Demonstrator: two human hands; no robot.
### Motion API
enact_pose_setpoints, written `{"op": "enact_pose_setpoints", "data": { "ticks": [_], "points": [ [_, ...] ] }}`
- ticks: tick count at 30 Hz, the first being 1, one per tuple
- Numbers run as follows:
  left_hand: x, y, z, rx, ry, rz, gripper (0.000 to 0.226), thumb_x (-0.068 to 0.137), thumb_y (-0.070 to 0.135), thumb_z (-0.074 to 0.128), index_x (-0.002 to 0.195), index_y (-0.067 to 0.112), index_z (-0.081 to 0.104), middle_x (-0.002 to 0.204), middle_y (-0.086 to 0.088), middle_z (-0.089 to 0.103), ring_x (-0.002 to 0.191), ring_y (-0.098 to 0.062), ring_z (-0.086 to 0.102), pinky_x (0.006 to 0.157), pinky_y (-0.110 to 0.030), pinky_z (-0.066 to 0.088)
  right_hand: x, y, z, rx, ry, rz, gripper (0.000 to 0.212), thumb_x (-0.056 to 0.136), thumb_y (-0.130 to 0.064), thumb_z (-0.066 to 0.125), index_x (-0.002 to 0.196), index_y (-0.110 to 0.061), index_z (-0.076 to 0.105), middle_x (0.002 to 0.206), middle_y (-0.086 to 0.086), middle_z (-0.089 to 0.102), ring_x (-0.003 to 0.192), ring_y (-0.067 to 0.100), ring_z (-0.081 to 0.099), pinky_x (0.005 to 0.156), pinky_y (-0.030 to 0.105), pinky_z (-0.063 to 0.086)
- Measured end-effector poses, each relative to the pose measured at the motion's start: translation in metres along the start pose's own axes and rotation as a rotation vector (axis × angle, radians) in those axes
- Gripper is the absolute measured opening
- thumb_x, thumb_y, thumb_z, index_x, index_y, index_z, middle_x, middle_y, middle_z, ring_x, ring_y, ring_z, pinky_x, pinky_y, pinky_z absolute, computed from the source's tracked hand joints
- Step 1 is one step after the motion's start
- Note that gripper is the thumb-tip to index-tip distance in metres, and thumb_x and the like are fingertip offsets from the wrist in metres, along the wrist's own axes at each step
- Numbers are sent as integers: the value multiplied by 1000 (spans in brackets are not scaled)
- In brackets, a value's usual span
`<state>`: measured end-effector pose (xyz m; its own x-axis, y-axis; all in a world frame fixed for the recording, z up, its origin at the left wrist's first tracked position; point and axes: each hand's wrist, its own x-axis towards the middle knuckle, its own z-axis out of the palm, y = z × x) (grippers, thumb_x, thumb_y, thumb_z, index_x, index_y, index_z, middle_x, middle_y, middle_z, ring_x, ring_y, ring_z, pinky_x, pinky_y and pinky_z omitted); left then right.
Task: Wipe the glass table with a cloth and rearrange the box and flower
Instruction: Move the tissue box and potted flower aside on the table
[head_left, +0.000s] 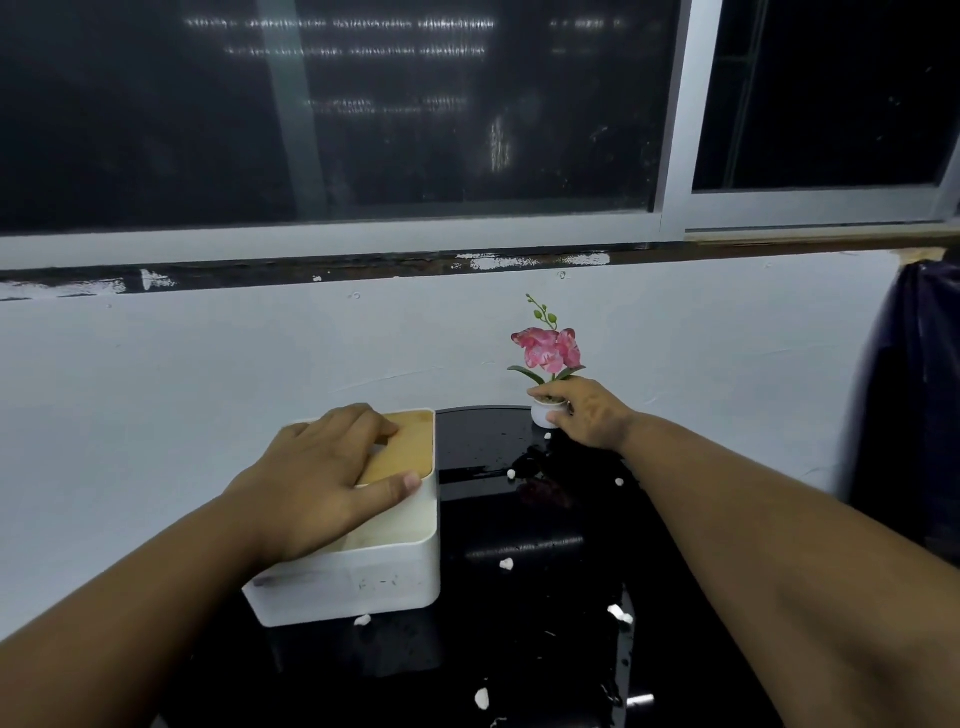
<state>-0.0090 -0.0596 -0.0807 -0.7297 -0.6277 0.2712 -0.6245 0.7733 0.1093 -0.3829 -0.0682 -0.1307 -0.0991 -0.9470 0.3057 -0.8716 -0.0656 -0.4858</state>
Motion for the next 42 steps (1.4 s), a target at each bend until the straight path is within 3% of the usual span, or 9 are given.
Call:
{"op": "enact_pose_setpoints", "data": {
  "ticks": [5,9,14,22,26,28,32,35,42],
  "points": [
    [0,-1,1,-12,-9,-11,80,72,92,9,124,40,40,124,25,43,117,4,42,102,-32,29,-13,-7,-11,-21,-12,19,48,87,0,63,132,-14,60,134,5,61,127,19,53,110,26,36],
    [1,2,-3,-5,-58,-41,90,66,97,11,127,37,40,130,20,44,124,-2,42,106,-36,29,-38,-23,-24,-53,-28,54,45,86,-6,65,130,-16,63,134,2,61,125,17,55,96,6,34],
    [1,7,-9,-13,-108,-96,82,73,84,20,132,31,41,137,14,44,130,-10,42,110,-44,29,-86,-90,-28,-15,-17,23,55,87,-24,71,139,-28,53,130,7,58,118,23,57,96,22,40],
    [-9,10,-29,-103,-141,-124,78,86,73,48,145,23,43,151,3,42,137,-18,41,113,-43,34,-137,-181,15,198,-241,-14,113,69,-64,75,155,-39,6,158,-8,25,142,15,32,114,38,34],
    [-43,-1,-26,-172,41,-219,103,75,80,53,153,19,28,162,-8,23,150,-21,18,119,-43,24,-144,-205,30,373,-157,-64,102,73,-41,84,141,-55,10,134,-32,37,109,-16,48,87,3,37],
    [-61,-10,-17,-297,39,-299,114,67,83,59,155,24,17,163,-6,15,150,-20,16,119,-45,23,-144,-212,31,367,-116,-106,94,73,-31,86,126,-69,18,123,-30,49,103,-15,55,81,5,43],
    [-86,-22,-4,-470,2,-299,112,63,71,77,152,36,18,147,10,33,133,-10,39,113,-39,34,-137,-216,42,260,-168,-70,108,68,-52,82,151,-36,14,146,-2,43,132,17,45,108,34,39],
    [-96,-25,4,-443,-6,-345,110,64,71,74,151,45,10,150,8,40,132,-16,45,111,-40,40,-135,-216,51,203,-148,11,116,73,-49,80,156,-24,3,159,2,24,144,18,27,115,27,21],
    [-90,-26,14,-491,81,-372,104,65,62,77,147,50,14,146,8,46,128,-19,49,106,-36,41,-132,-223,51,180,-139,79,115,75,-44,81,156,-23,2,157,6,30,141,22,33,113,28,24]
  ]
}}
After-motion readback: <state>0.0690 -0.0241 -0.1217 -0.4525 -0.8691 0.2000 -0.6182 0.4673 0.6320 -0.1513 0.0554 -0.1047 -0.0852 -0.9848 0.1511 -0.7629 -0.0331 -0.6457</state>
